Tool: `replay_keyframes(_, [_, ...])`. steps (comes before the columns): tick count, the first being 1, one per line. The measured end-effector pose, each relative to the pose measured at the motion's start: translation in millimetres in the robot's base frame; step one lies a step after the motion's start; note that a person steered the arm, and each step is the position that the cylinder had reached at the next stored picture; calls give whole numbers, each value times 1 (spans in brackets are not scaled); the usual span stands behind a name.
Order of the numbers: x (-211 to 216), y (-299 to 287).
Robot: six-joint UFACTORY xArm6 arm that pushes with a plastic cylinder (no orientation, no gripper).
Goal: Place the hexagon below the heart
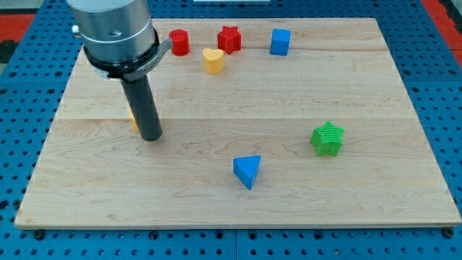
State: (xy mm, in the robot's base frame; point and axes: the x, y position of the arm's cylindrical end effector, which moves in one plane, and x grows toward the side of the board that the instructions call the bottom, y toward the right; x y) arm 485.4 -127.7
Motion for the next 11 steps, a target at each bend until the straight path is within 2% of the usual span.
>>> replay_keyframes(1, [6, -4])
replay_keyframes(2, [0, -57])
replay_keyframes(3, [-15, -86])
replay_keyframes(4, [-33, -86])
replay_keyframes(5, [-34, -86])
replay_keyframes(8, [-37, 14])
replay_keyframes(11, [-42, 51])
